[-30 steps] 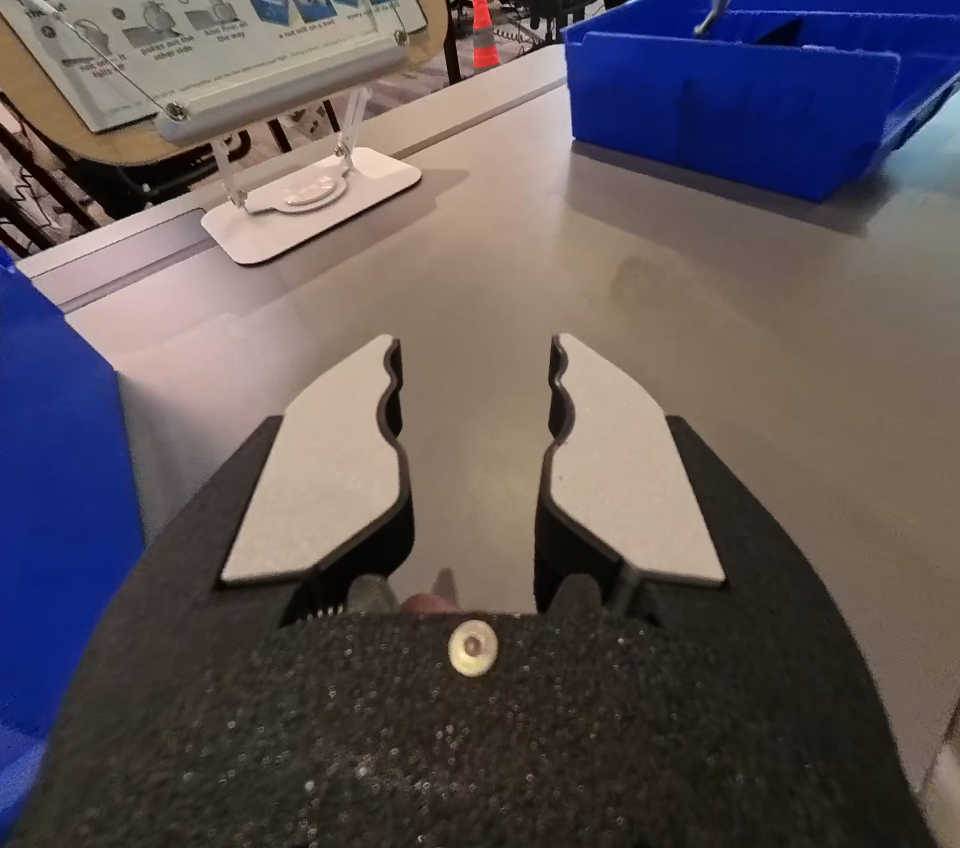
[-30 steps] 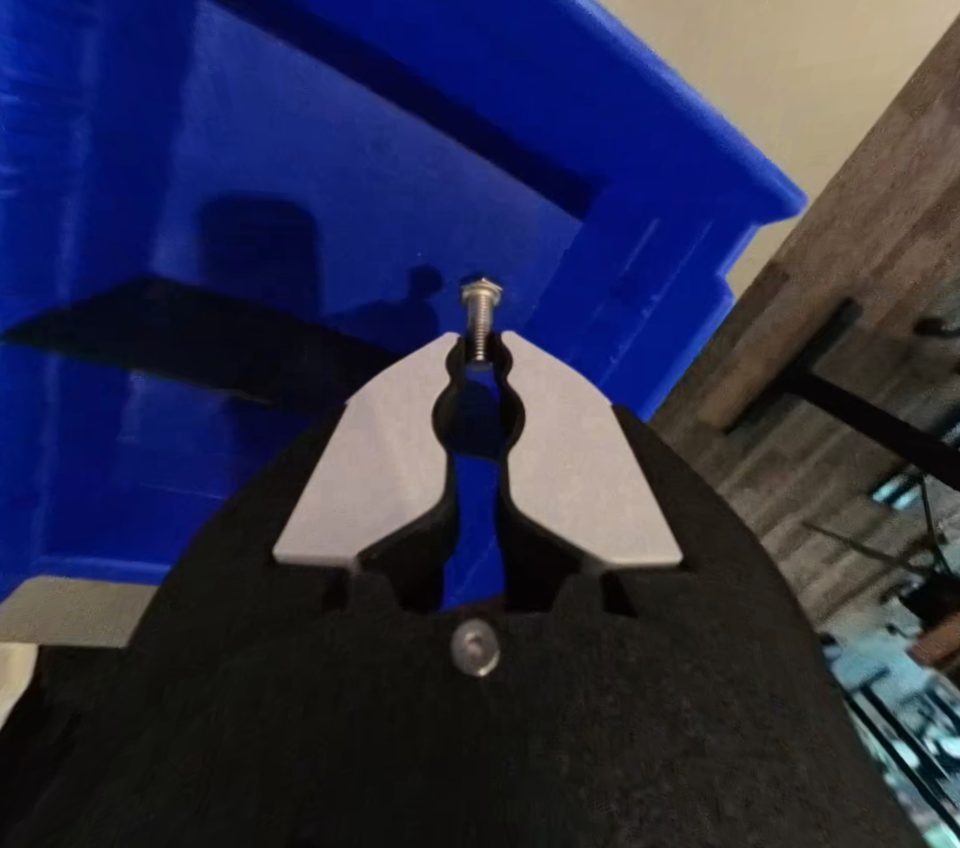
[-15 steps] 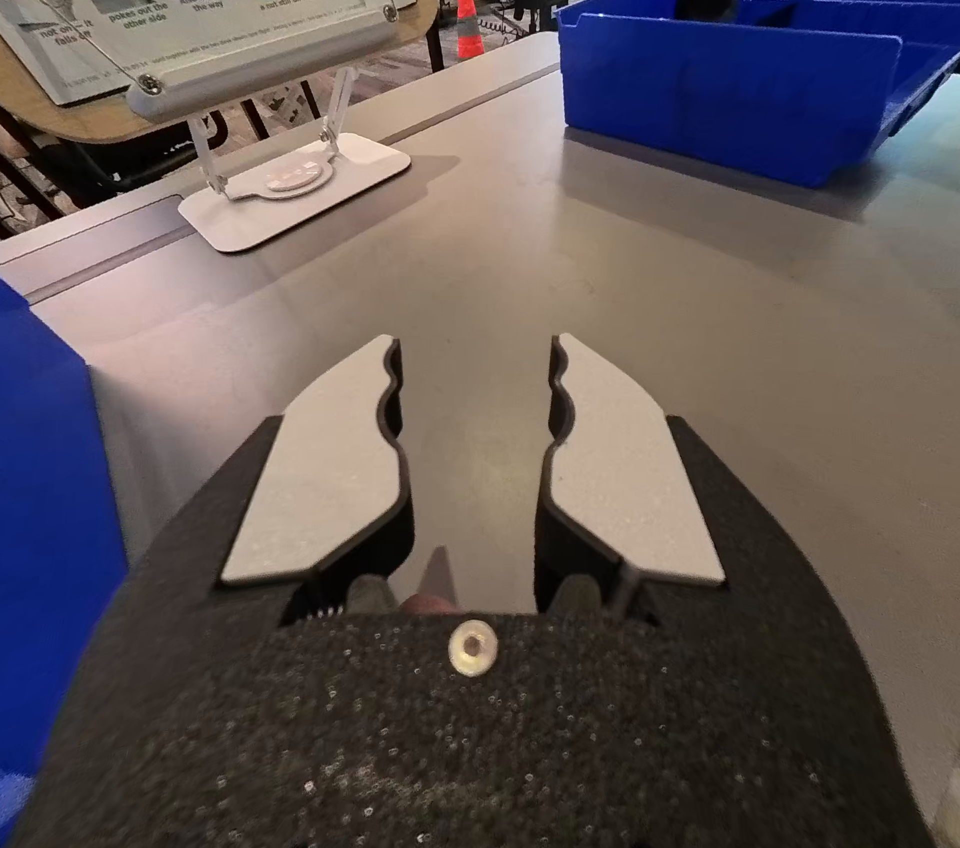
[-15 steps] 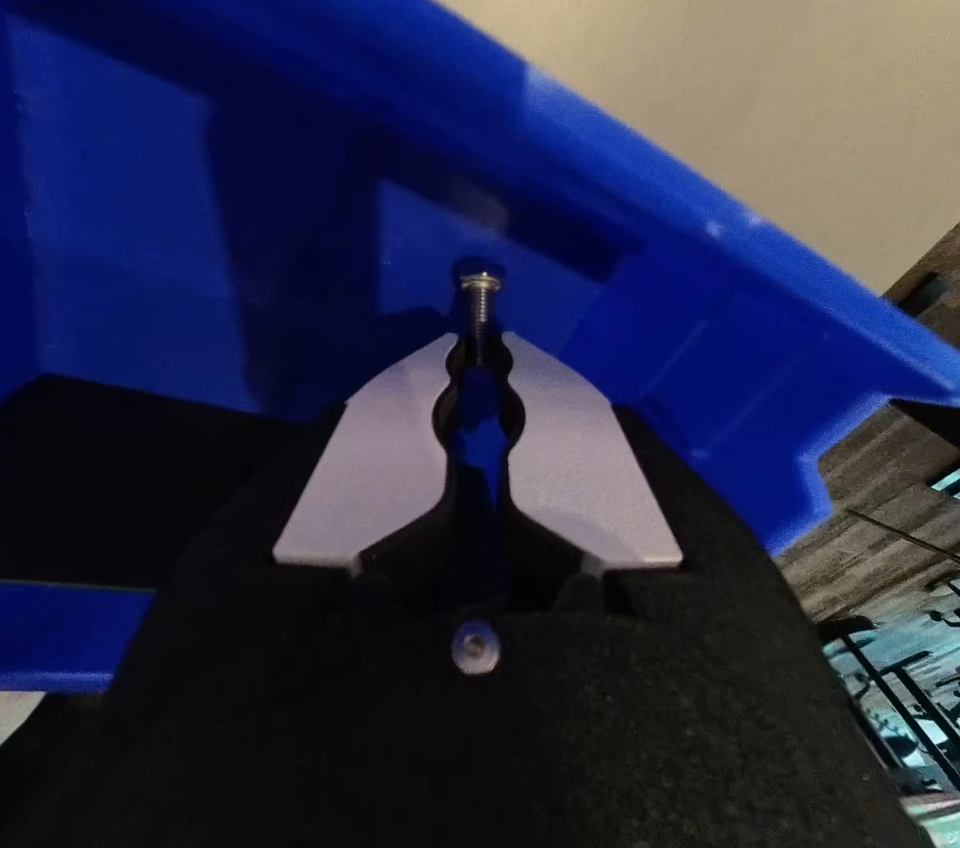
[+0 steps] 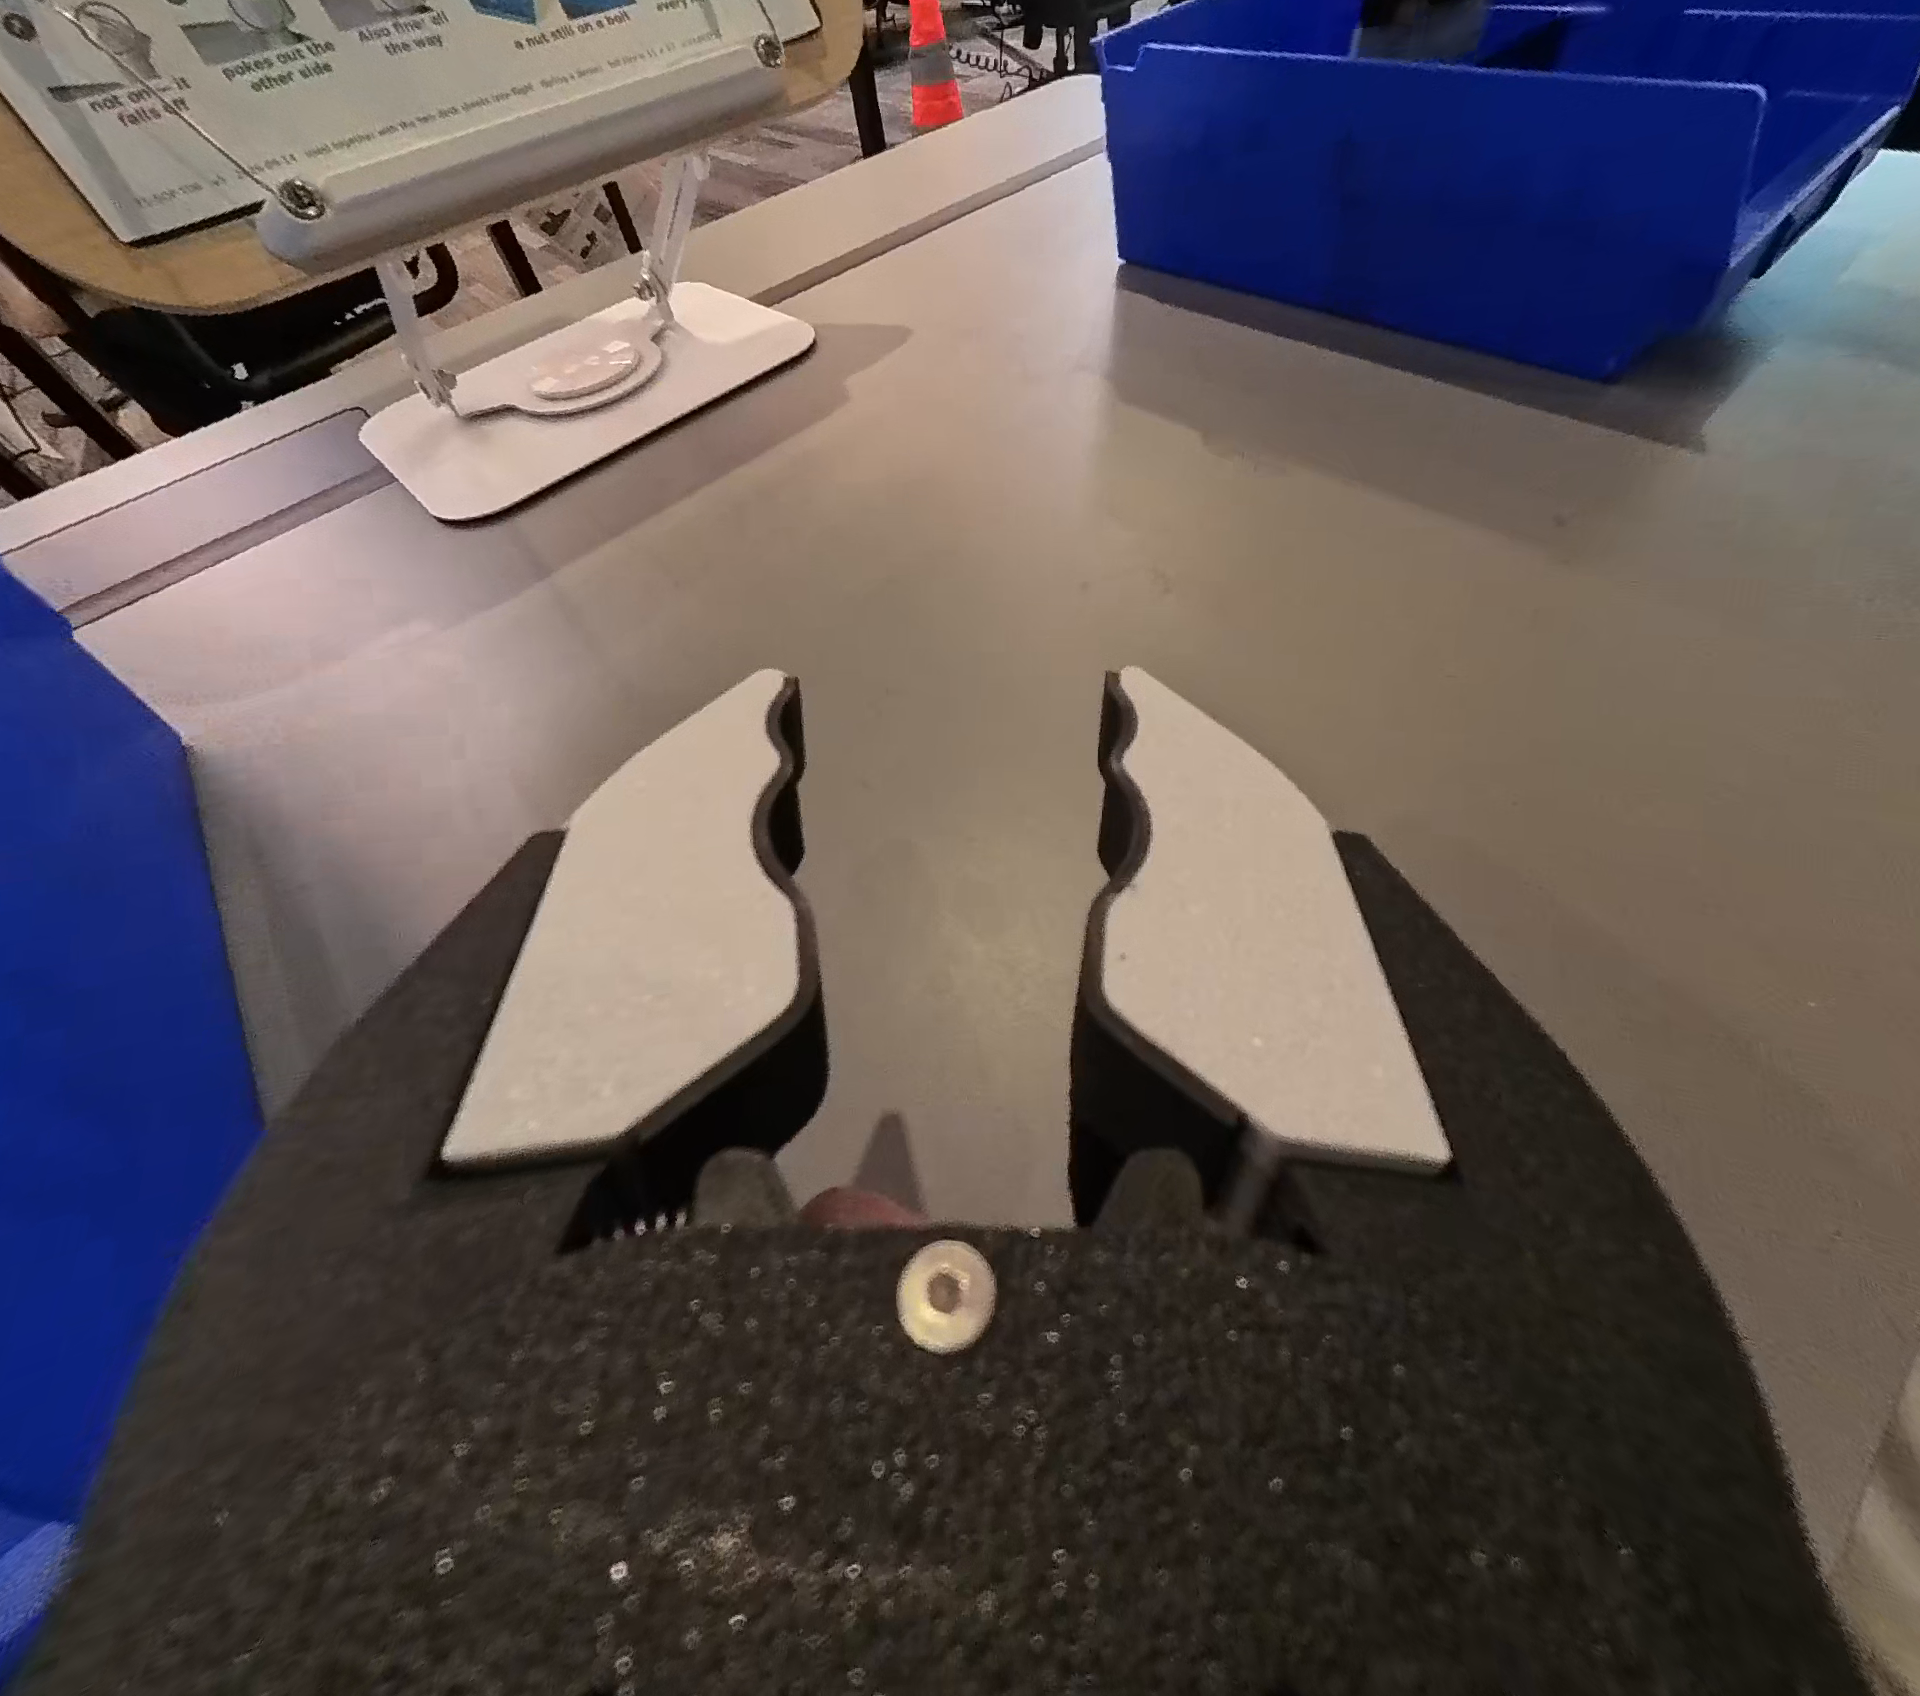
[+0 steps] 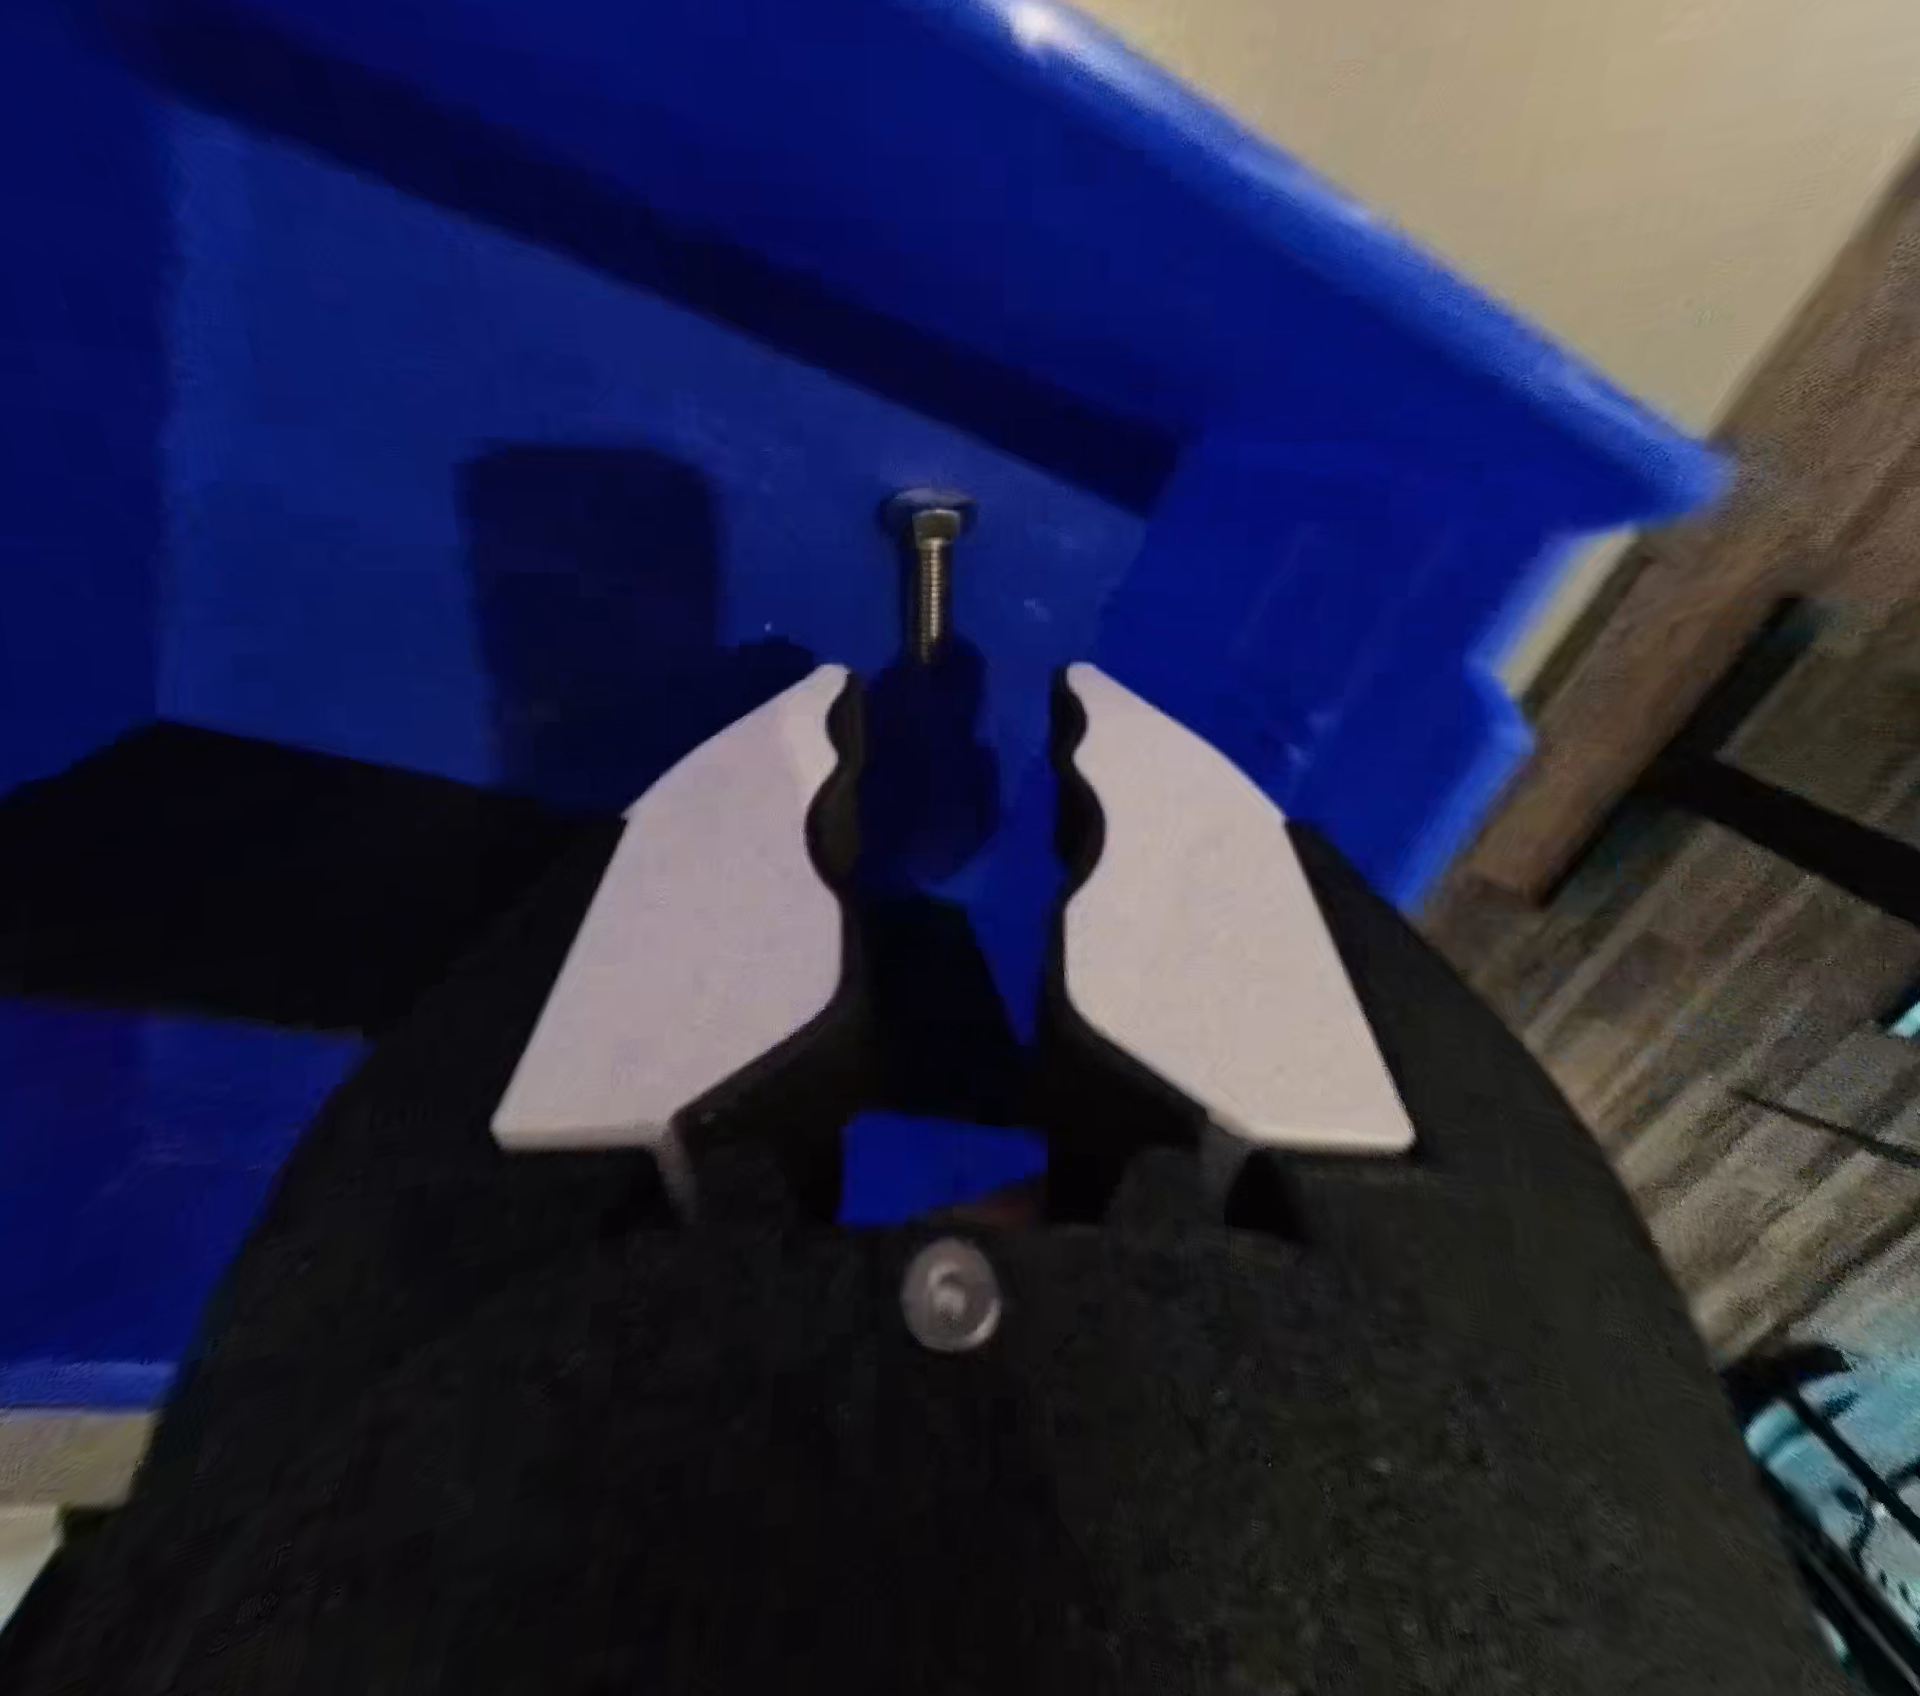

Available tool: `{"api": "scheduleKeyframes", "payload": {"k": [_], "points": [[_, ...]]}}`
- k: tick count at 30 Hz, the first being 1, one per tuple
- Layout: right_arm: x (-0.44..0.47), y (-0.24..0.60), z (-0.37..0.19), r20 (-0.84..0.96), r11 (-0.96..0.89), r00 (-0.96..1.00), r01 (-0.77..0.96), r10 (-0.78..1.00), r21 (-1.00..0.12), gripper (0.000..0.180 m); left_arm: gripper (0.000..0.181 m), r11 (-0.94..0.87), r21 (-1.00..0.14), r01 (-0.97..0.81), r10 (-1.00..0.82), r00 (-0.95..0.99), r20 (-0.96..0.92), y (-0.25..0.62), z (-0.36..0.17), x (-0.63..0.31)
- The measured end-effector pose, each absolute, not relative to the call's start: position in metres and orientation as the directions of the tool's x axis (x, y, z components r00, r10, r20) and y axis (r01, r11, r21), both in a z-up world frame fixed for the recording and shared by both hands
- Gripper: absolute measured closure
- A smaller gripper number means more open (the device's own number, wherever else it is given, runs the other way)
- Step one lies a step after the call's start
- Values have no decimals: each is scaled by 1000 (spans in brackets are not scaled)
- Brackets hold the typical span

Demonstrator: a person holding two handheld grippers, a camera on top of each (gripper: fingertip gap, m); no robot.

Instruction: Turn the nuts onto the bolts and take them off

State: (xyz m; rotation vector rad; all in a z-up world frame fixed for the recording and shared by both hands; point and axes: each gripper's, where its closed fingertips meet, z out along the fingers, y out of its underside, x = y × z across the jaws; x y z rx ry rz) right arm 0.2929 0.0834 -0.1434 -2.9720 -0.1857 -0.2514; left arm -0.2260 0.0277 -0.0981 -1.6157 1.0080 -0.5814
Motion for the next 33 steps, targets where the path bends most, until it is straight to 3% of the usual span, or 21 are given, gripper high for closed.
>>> {"api": "scheduleKeyframes", "payload": {"k": [2,4,6,8,11,15,18,22,26,30,33], "points": [[280,86,-92,267,-936,959,177,95,-305,147,126,-59,-951,-305,-841,529,-118,30,-97,-228],[228,84,-27,300,-783,950,252,89,-568,143,126,-78,-955,-287,-837,539,-94,33,-96,-229],[124,67,25,184,-492,959,271,217,-828,145,126,-99,-956,-276,-827,558,-76,37,-97,-231],[7,28,34,-21,-302,880,140,474,-943,146,126,-128,-954,-272,-821,569,-52,40,-100,-232],[-108,-14,-33,-170,-321,743,63,647,-945,142,126,-189,-946,-264,-823,568,6,39,-104,-232],[-148,-13,-113,-120,-314,770,108,626,-943,146,127,-226,-937,-268,-813,581,30,38,-108,-234],[-140,-10,-110,-85,-225,793,67,603,-972,154,127,-243,-929,-280,-813,581,37,36,-112,-233],[-129,-12,-106,-103,-214,798,34,594,-976,152,128,-237,-918,-319,-816,578,10,33,-113,-230],[-124,-16,-105,-141,-251,789,16,598,-968,151,131,-185,-927,-326,-661,739,-128,57,-57,-287],[-129,-19,-92,-181,-262,757,-13,628,-965,149,123,-446,-862,-241,-470,882,-4,112,-15,-376],[-138,-25,-84,-224,-277,712,-43,665,-960,149,122,-678,-717,-164,-383,911,154,155,-35,-406]]}}
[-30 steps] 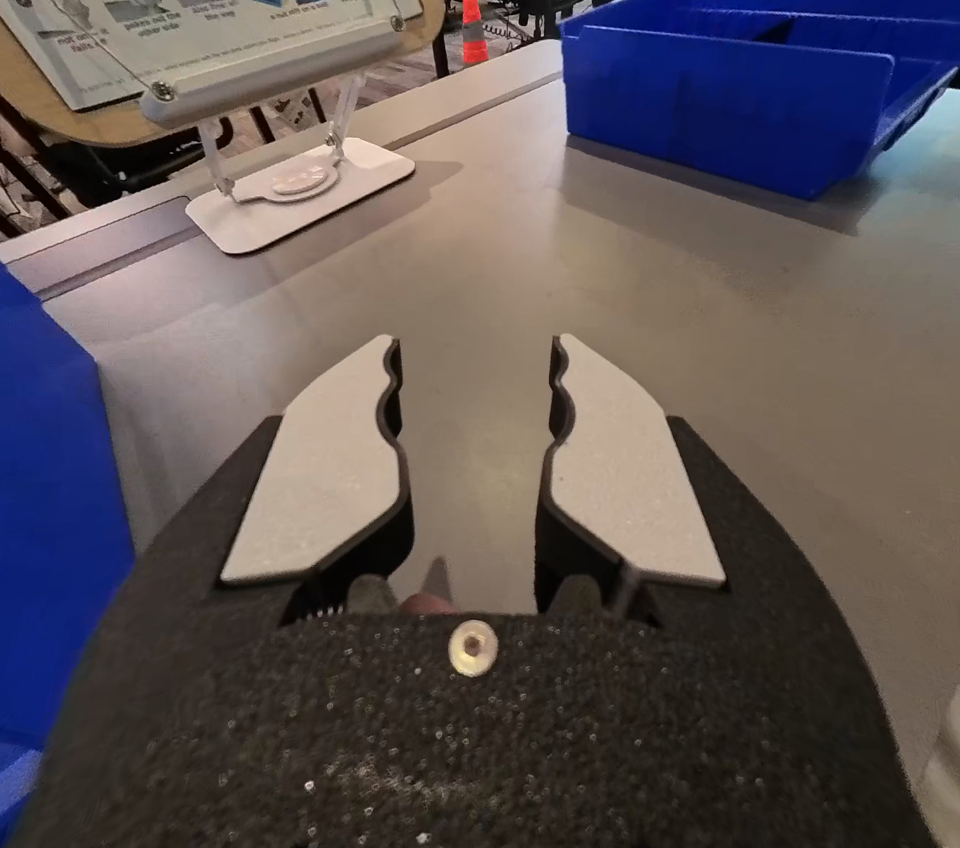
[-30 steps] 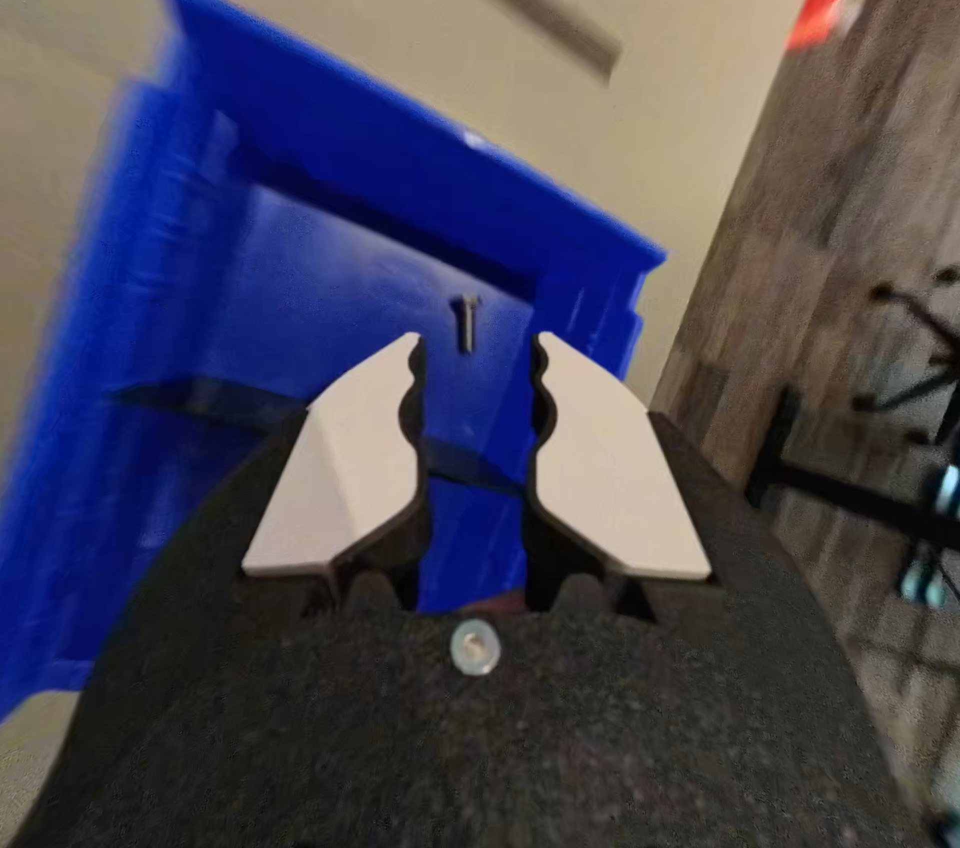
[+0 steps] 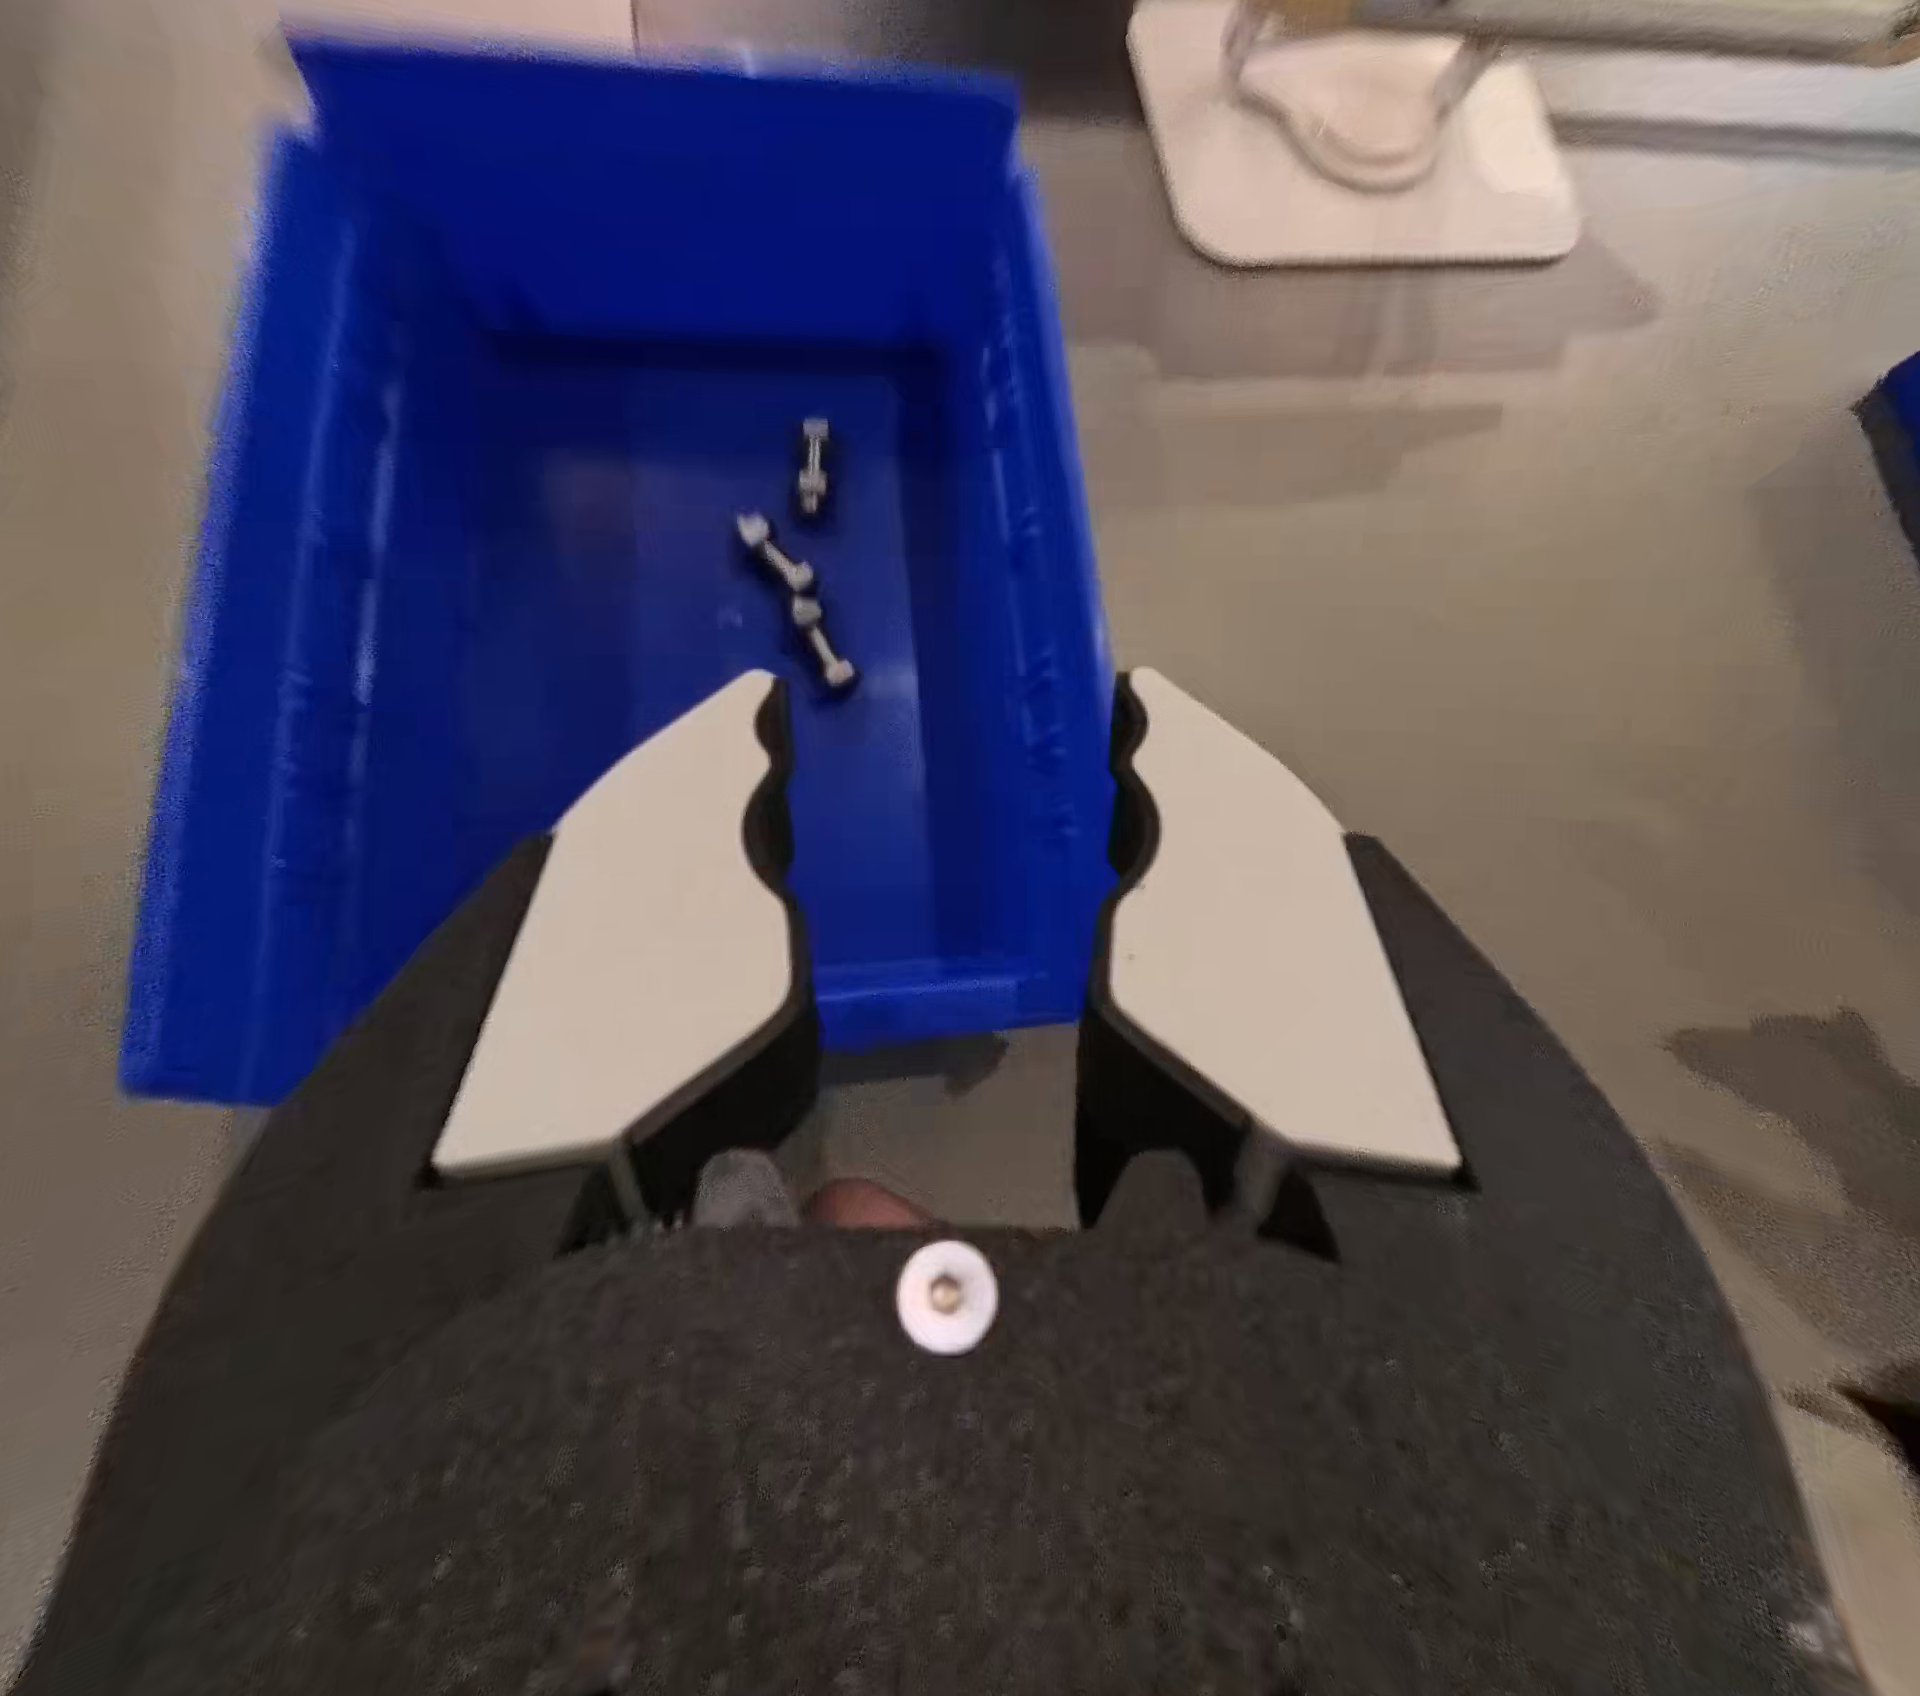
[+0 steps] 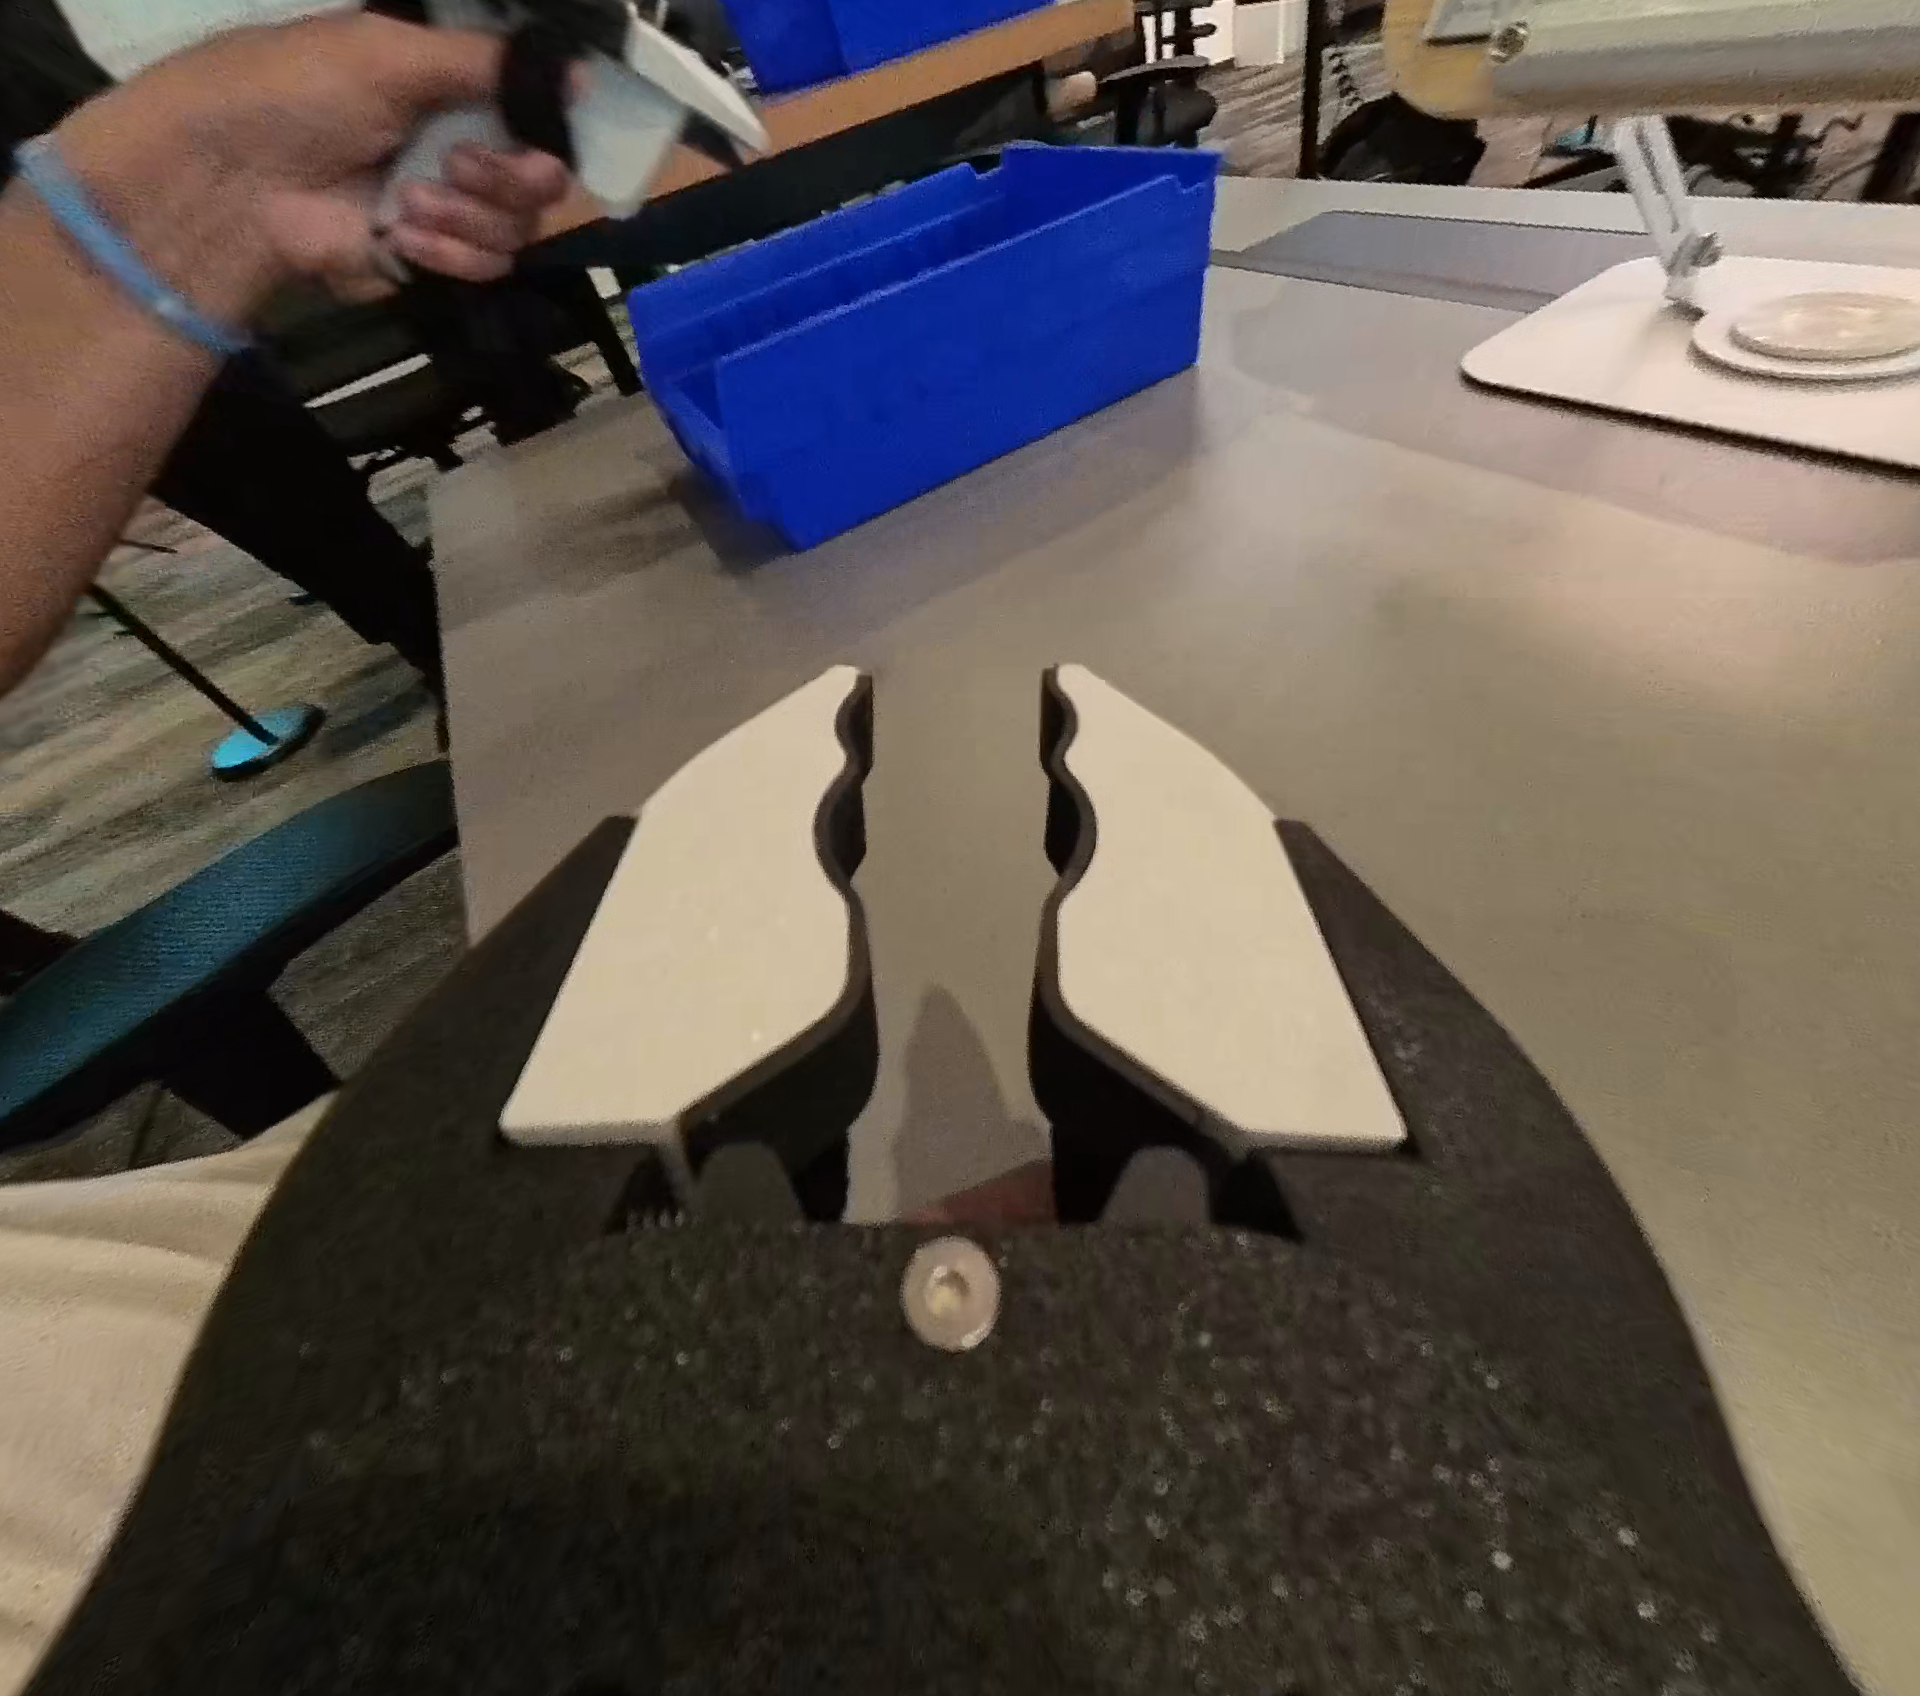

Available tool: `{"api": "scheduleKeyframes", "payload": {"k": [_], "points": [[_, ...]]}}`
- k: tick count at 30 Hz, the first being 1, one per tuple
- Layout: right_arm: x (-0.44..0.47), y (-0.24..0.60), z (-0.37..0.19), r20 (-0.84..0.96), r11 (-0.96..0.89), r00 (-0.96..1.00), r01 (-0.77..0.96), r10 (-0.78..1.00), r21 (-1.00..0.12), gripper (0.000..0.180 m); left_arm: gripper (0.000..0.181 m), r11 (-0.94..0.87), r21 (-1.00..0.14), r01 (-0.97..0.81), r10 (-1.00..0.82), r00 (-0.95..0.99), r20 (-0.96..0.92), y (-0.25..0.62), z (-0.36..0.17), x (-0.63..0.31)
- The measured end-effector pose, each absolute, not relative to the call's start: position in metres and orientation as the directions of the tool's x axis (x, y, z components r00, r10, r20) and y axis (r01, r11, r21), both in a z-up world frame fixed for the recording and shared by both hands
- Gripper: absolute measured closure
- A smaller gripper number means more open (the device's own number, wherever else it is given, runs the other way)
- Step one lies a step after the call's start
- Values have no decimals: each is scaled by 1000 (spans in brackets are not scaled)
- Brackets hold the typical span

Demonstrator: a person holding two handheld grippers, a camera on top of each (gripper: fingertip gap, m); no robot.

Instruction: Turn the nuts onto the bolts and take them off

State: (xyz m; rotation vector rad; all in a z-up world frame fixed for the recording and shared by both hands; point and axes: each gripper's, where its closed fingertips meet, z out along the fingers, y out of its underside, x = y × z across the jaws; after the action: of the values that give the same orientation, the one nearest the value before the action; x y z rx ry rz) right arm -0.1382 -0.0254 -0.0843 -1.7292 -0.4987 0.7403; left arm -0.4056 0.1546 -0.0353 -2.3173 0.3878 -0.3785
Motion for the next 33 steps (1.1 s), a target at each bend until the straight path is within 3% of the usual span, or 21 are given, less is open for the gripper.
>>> {"api": "scheduleKeyframes", "payload": {"k": [5,10,19,20,21,26,31,33], "points": [[-156,-34,-83,-200,-268,674,-3,711,-963,149,121,-950,-310,29,-106,906,409,187,-116,-414],[-173,-46,-93,-130,-248,649,93,750,-964,149,122,-980,-162,119,69,956,285,200,-172,-423],[-180,-55,-94,-78,-224,631,156,772,-962,150,123,-983,-161,87,61,986,158,210,-184,-413],[-180,-55,-94,-81,-228,631,155,771,-961,150,128,-984,-163,75,52,988,143,211,-185,-414],[-180,-54,-96,-86,-229,628,150,774,-962,150,167,-986,-162,31,7,990,143,211,-185,-411],[-177,-54,-95,-92,-234,629,147,772,-961,150,171,-988,-103,-114,-127,983,131,198,-186,-413],[-172,-52,-96,-94,-240,639,146,763,-960,150,171,-944,-198,-264,-282,957,66,202,-176,-436],[-170,-52,-94,-99,-241,642,137,760,-961,151,170,-873,-300,-384,-413,910,38,205,-159,-441]]}}
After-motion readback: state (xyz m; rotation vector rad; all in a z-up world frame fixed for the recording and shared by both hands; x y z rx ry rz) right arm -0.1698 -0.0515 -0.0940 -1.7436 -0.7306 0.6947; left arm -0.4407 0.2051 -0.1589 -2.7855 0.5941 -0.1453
